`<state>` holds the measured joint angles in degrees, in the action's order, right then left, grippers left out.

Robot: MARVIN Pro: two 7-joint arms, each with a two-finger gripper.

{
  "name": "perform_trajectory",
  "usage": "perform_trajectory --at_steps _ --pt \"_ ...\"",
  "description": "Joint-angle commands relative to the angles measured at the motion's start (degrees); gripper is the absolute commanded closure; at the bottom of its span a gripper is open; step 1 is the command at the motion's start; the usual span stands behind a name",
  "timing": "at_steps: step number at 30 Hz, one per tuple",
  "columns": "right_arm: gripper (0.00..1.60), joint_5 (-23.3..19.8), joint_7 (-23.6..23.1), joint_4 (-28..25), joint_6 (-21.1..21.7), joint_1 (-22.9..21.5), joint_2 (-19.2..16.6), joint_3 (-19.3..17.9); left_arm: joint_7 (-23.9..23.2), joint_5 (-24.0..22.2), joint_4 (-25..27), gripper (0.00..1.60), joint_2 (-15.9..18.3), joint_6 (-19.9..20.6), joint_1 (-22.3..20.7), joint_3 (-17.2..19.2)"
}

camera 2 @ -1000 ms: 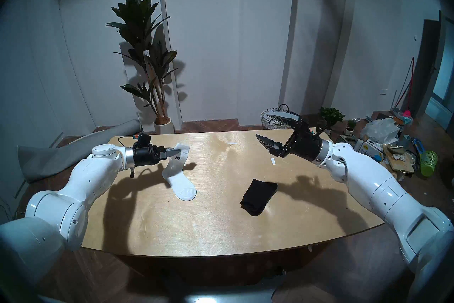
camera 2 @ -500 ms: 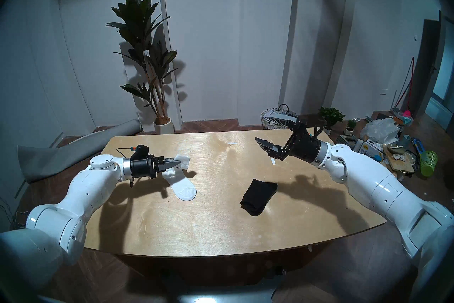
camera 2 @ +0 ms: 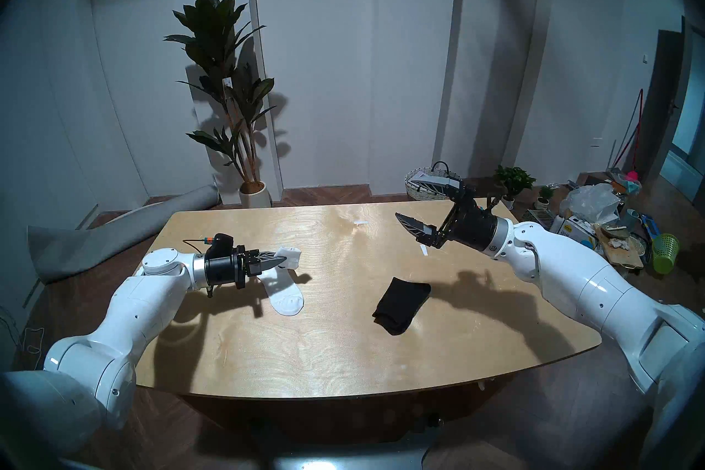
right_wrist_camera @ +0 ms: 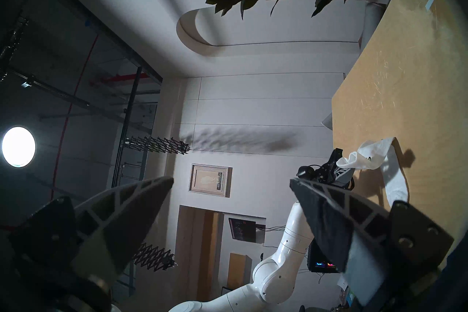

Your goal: Fold socks in half once and place them neatly on the table

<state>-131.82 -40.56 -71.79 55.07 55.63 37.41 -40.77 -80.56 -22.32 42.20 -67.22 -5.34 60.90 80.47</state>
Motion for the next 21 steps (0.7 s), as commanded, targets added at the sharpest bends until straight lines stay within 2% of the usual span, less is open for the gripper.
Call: perform_trajectory --at_steps 1,19,21 --pt "0.00 -1.74 -0.11 0.38 -0.07 -2.31 -0.24 0.74 2.19 -1.17 3.16 1.60 -0.39 -1.32 3.42 1.64" --pt "0.00 -3.71 0.31 1.99 -0.07 -5.21 0.06 4.80 6.05 -1.70 13.25 1.60 -1.01 -2.86 11.59 3.40" --pt "0.00 -3.96 0.31 2.25 -0.07 -5.43 0.01 5.24 6.68 -1.47 14.64 1.50 -0.97 -3.21 12.78 3.43"
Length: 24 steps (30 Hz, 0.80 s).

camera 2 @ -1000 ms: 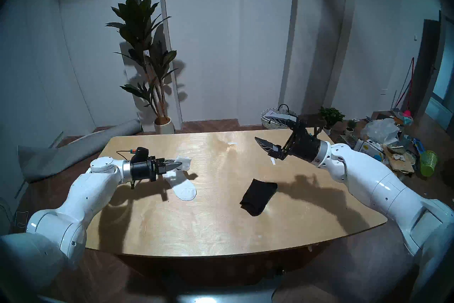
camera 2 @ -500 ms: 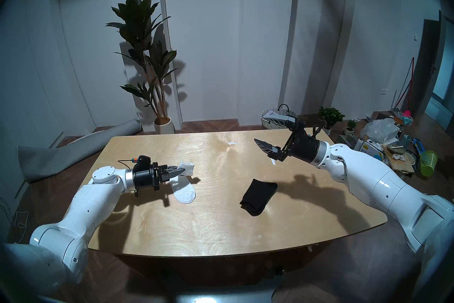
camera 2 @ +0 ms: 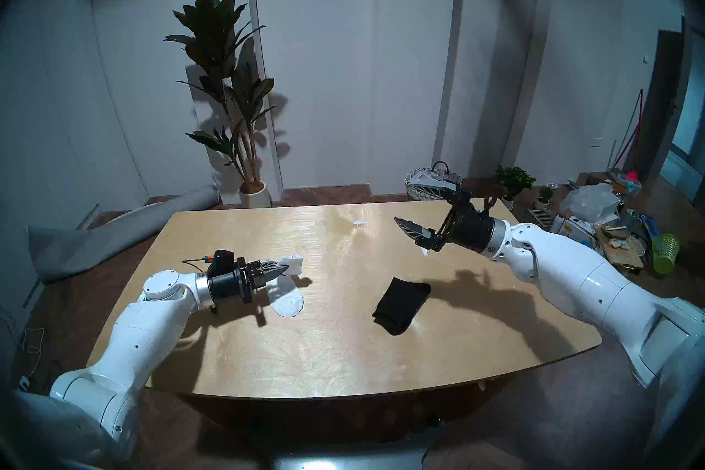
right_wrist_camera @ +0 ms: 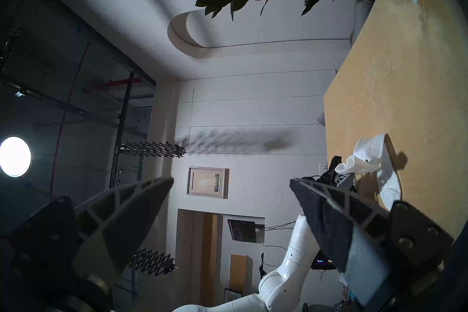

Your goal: Fold socks in half once and place them neatly on the table

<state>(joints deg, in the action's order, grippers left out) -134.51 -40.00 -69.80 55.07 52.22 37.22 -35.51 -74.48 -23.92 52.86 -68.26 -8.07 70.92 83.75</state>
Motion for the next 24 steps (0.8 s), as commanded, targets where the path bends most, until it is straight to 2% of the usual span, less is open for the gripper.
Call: perform_trajectory --at_steps 1,2,4,5,6,8,9,11,14,15,17,18,20,21,23,24 --pt "0.00 -1.45 -0.23 0.51 -0.07 -2.17 0.14 0.37 1.24 0.16 5.17 1.42 0.01 -0.93 3.87 0.32" --pt "0.00 -1.45 -0.23 0.51 -0.07 -2.17 0.14 0.37 1.24 0.16 5.17 1.42 0.01 -0.93 3.87 0.32" --pt "0.00 -1.65 -0.23 0.74 -0.07 -2.34 0.07 0.77 1.90 0.23 6.41 1.30 -0.03 -1.47 4.93 0.52" --pt "0.00 -1.76 -0.23 0.86 -0.07 -2.46 0.05 0.98 2.30 0.41 7.20 1.32 0.03 -1.91 5.52 0.57" --pt "0.00 -2.00 -0.22 1.10 -0.07 -2.74 0.01 1.41 3.07 0.31 8.52 1.22 -0.08 -2.16 6.84 0.89" --pt "0.00 -2.06 -0.22 1.18 -0.07 -2.84 -0.02 1.54 3.31 0.34 8.94 1.22 -0.04 -2.30 7.23 0.98" --pt "0.00 -2.27 -0.23 1.38 -0.07 -3.14 -0.09 1.88 4.00 0.35 10.20 1.10 0.03 -2.59 8.38 1.28" --pt "0.00 -2.47 -0.22 1.56 -0.07 -3.47 -0.15 2.20 4.66 0.37 11.42 0.97 0.14 -2.86 9.54 1.62" --pt "0.00 -2.62 -0.16 1.73 -0.07 -3.82 -0.20 2.56 5.35 0.51 12.70 1.00 0.31 -3.11 10.71 1.92" --pt "0.00 -2.75 -0.17 1.82 -0.07 -4.00 -0.21 2.75 5.74 0.54 13.44 0.87 0.36 -3.27 11.39 2.12" --pt "0.00 -2.98 -0.13 2.00 -0.07 -4.39 -0.20 3.14 6.47 0.56 14.99 0.23 0.51 -3.49 12.80 2.55" --pt "0.00 -3.06 -0.12 2.05 -0.07 -4.53 -0.20 3.28 6.75 0.58 15.51 0.29 0.58 -3.59 13.29 2.70" --pt "0.00 -3.25 -0.05 2.18 -0.07 -4.90 -0.19 3.67 7.44 0.57 16.94 0.25 0.74 -3.71 14.58 3.06" --pt "0.00 -3.32 -0.03 2.22 -0.07 -5.02 -0.19 3.81 7.68 0.61 17.48 0.34 0.84 -3.73 15.07 3.18" --pt "0.00 -3.51 0.00 2.32 -0.07 -5.31 -0.17 4.16 8.26 0.74 18.79 0.36 1.05 -3.89 16.26 3.47" --pt "0.00 -3.62 0.01 2.37 -0.07 -5.48 -0.17 4.36 8.62 0.73 19.46 0.49 1.09 -3.90 16.95 3.71"
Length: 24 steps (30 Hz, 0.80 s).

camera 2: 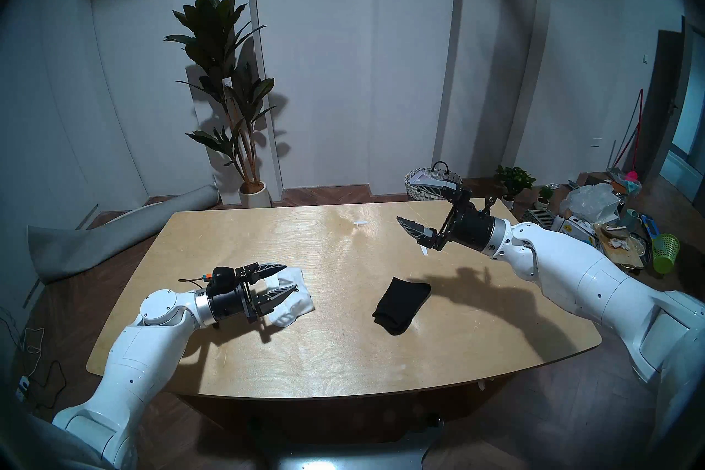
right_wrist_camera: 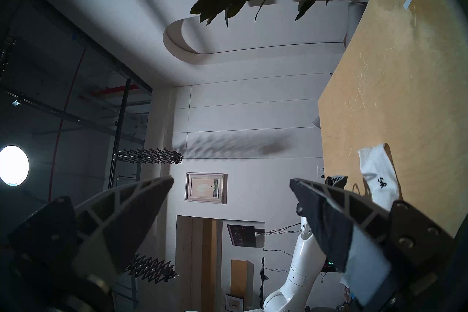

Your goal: Fold socks in half once and place them neatly on the table

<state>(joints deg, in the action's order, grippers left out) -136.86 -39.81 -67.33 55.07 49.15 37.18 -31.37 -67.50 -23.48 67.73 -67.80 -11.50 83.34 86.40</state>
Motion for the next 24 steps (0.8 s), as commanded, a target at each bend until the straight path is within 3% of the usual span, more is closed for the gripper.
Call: perform_trajectory --at_steps 1,2,4,5,6,7,8,9,17,24 --pt "0.00 -1.38 -0.17 -0.05 -0.07 -2.56 -0.13 0.41 1.98 0.37 5.31 0.50 0.77 -0.53 5.18 1.29" --pt "0.00 -1.47 -0.16 -0.01 -0.07 -2.67 -0.13 0.56 2.24 0.43 5.90 0.65 0.89 -0.58 5.70 1.47" --pt "0.00 -1.66 -0.14 0.06 -0.07 -2.93 -0.14 0.92 2.92 0.51 7.28 0.65 1.13 -0.61 6.92 2.01" --pt "0.00 -1.76 -0.14 0.08 -0.07 -3.03 -0.14 1.07 3.24 0.42 7.85 0.55 1.21 -0.61 7.38 2.37" --pt "0.00 -1.94 -0.17 0.12 -0.07 -3.18 -0.13 1.32 3.79 0.42 8.80 0.31 1.30 -0.63 8.08 2.82" --pt "0.00 -2.23 -0.33 0.12 -0.07 -3.18 -0.05 1.46 4.26 0.23 9.63 0.21 1.35 -0.63 8.49 3.35" --pt "0.00 -2.35 -0.42 0.09 -0.07 -3.16 0.01 1.53 4.53 0.15 10.12 0.21 1.40 -0.68 8.58 3.68" --pt "0.00 -2.66 -0.60 0.08 -0.07 -3.19 0.12 1.71 5.31 0.05 11.30 0.00 1.34 -1.01 9.04 4.41" --pt "0.00 -0.55 0.93 -1.47 -0.07 -4.91 0.33 1.57 13.41 0.03 17.80 0.00 -1.35 -6.09 9.77 9.90" --pt "0.00 4.14 4.28 -2.74 -4.23 -7.07 0.22 1.09 19.21 1.17 20.75 0.00 -3.80 -8.99 9.79 11.55"
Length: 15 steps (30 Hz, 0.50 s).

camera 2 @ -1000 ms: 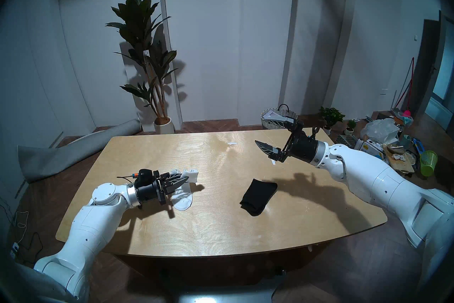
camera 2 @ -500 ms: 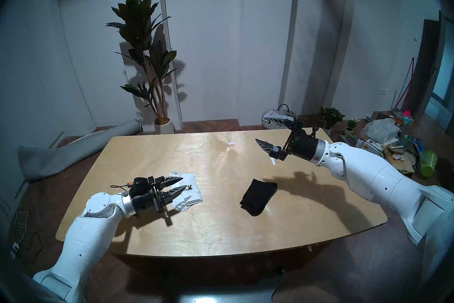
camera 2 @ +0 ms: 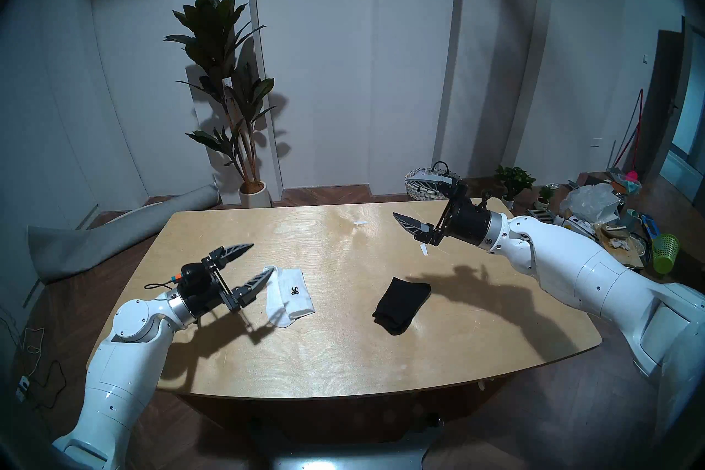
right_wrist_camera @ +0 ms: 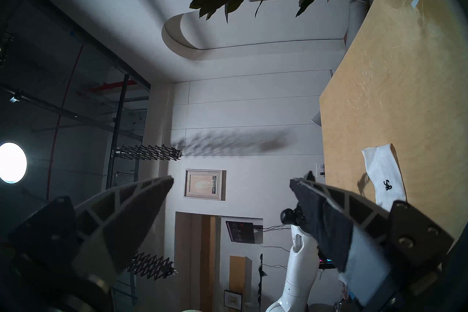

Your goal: Fold socks in half once and place them neatly on the table

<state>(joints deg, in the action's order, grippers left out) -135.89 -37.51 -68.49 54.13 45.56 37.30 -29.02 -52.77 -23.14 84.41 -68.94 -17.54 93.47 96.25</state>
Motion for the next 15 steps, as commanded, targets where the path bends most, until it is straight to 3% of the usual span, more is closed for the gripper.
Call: perform_trajectory --at_steps 1,15 --pt "0.00 3.73 2.31 -1.63 -4.26 -3.72 0.17 -1.52 5.08 0.89 4.27 0.00 -2.93 -3.10 -0.37 1.75" --pt "0.00 14.30 7.00 -5.42 -14.91 -7.80 -1.02 -4.39 13.57 4.84 6.11 0.00 -6.43 -4.87 -0.54 2.62"
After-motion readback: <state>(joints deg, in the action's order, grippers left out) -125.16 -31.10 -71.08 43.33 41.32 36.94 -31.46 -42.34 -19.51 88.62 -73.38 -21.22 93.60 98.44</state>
